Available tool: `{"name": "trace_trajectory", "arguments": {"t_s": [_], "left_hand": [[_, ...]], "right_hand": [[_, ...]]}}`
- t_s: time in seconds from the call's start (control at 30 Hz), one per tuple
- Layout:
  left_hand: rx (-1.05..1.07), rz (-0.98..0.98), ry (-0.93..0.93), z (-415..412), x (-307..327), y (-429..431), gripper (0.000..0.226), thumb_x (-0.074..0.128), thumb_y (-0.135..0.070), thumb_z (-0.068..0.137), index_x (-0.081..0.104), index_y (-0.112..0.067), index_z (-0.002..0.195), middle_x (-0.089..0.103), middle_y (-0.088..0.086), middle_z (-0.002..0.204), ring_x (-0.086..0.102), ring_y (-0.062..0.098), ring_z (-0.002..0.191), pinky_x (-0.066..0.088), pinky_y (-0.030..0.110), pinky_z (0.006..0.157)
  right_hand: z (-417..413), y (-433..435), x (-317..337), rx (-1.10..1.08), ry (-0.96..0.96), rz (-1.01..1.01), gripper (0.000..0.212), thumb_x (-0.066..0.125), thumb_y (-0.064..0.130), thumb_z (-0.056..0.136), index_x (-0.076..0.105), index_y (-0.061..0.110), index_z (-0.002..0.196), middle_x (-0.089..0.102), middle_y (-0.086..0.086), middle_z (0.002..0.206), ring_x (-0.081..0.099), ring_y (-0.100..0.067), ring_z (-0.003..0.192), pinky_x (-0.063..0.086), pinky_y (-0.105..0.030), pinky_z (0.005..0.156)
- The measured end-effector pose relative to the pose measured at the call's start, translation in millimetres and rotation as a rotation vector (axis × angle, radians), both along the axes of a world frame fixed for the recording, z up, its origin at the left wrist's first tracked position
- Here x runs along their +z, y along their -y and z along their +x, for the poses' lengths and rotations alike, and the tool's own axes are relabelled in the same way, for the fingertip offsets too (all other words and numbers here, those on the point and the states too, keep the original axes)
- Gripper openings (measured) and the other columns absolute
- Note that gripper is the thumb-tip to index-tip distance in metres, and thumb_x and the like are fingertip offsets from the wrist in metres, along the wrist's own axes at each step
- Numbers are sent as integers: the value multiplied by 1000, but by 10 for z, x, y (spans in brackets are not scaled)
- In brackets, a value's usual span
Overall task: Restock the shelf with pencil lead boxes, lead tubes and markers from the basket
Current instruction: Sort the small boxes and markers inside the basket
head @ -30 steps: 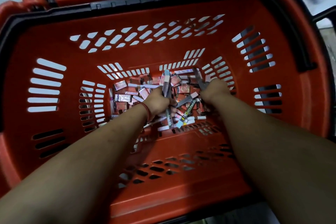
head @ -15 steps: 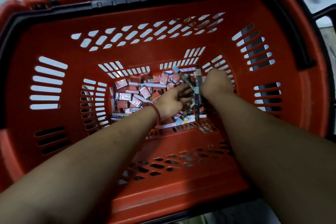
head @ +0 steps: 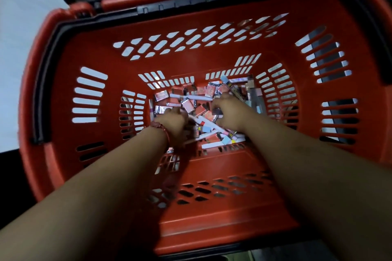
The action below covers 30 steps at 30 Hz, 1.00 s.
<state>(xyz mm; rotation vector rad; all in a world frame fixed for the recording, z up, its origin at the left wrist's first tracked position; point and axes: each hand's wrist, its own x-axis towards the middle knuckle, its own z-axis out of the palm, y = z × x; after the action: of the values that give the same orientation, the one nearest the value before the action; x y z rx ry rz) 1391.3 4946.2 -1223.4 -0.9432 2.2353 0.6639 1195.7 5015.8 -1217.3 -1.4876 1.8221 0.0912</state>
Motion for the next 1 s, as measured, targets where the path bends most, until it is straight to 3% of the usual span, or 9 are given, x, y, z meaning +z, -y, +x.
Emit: {"name": "trace_trajectory", "arguments": {"t_s": [0.07,0.17,0.3,0.47,0.53,0.63,0.73,0.83,1.0], "left_hand": [[32,-52,81,207,2,-35,79,77,-47,80,42,-18,145,40,14,146,41,37,132,42,48,108],[112,-6,60,417,-58,-109,75,78,-48,80,43,-22,142,39,13,148,40,38,133,44,49,107],[41,-51,36,502,-78,-92,67,74,-40,84,43,-24,141,45,6,145,46,31,130,47,45,102],[-27,-90,59,420,-92,-85,57,70,-32,87,44,-19,136,55,8,135,52,31,124,42,40,98],[0,-67,61,409,-109,-94,50,69,-25,87,46,-19,131,59,8,129,57,32,117,43,36,93],[133,68,44,428,-126,-104,38,66,-18,87,51,-26,120,62,6,123,60,34,113,50,40,94],[219,70,10,443,-141,-89,59,70,-14,82,45,-23,135,61,8,127,61,33,114,52,45,95],[255,62,-8,454,-97,-99,65,70,-16,85,37,-16,141,59,13,130,61,32,112,52,42,92],[220,8,-75,387,-138,-163,63,56,-17,94,22,-20,148,63,10,106,56,26,82,42,37,67]], "right_hand": [[52,16,7,67,-31,-25,38,71,16,86,61,21,123,47,-8,124,57,-31,101,52,-42,90],[143,46,40,124,-18,-30,23,69,11,87,65,20,108,49,-2,109,59,-26,92,52,-35,78],[283,61,23,265,-59,102,28,65,9,92,63,12,120,62,-9,113,62,-26,94,51,-32,77],[311,96,47,290,-241,129,5,68,7,87,64,10,89,53,-4,75,59,-26,74,57,-36,73],[288,90,45,247,-247,148,9,68,11,87,63,11,80,54,-4,71,59,-26,74,56,-35,74],[261,63,20,150,-153,198,17,75,23,82,73,12,96,68,-5,82,64,-25,78,57,-33,74],[306,32,-20,109,-42,248,38,83,29,78,73,6,107,73,-10,96,68,-28,88,58,-38,79],[384,-7,-41,69,37,293,34,84,30,79,64,7,93,69,-11,83,68,-30,85,52,-30,66],[492,-58,-103,-18,122,341,42,83,29,82,57,4,105,71,-13,77,72,-30,70,56,-35,64]]}}
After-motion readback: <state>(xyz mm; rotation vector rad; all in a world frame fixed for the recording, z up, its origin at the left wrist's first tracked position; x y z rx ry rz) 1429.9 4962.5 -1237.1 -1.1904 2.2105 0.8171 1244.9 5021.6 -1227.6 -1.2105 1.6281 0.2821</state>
